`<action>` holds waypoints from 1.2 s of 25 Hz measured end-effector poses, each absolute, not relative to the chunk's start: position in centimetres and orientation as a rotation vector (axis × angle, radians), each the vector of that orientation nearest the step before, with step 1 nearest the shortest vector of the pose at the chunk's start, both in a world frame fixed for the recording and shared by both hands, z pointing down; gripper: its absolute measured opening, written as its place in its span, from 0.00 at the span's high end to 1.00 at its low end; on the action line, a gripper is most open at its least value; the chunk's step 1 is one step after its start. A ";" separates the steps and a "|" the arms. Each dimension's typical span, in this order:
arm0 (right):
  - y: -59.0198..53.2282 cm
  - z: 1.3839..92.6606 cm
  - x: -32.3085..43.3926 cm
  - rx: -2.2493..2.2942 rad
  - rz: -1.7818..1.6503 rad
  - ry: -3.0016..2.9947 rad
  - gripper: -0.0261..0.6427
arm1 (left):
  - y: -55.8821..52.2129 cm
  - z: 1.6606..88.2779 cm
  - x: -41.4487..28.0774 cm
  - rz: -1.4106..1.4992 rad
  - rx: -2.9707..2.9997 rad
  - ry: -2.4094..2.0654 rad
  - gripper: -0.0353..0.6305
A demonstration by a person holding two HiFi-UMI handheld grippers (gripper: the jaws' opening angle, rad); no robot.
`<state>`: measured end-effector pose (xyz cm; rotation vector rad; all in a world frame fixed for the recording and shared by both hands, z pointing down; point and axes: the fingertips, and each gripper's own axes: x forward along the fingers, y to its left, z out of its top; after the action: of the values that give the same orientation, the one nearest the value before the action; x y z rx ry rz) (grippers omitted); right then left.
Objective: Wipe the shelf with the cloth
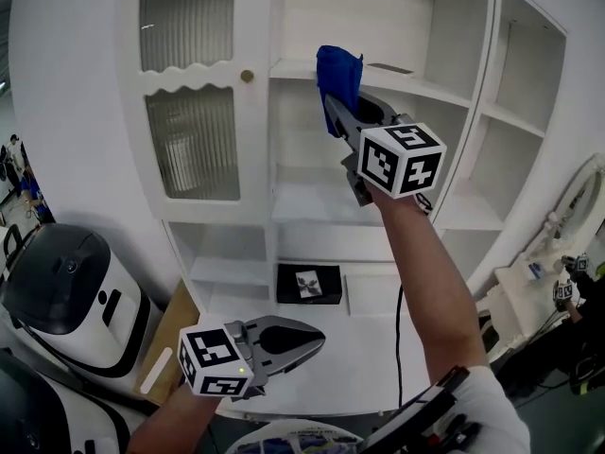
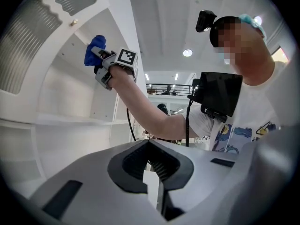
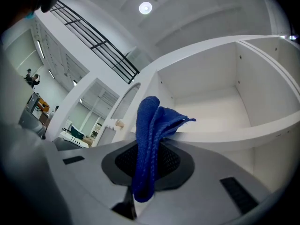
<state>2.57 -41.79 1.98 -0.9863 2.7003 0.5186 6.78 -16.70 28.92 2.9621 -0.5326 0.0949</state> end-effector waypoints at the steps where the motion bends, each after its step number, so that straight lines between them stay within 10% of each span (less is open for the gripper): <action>1: -41.9 1.9 3.4 -0.999 0.516 2.694 0.86 | -16.8 29.0 7.1 0.101 2.963 -0.524 0.94; 30: -46.3 1.8 26.8 -1.368 0.489 2.511 0.86 | -18.8 30.1 18.2 0.146 2.986 -0.302 0.94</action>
<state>26.76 -46.33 1.85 -1.3683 2.5110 0.4885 18.15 -18.76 30.08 2.9862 -0.3020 0.1456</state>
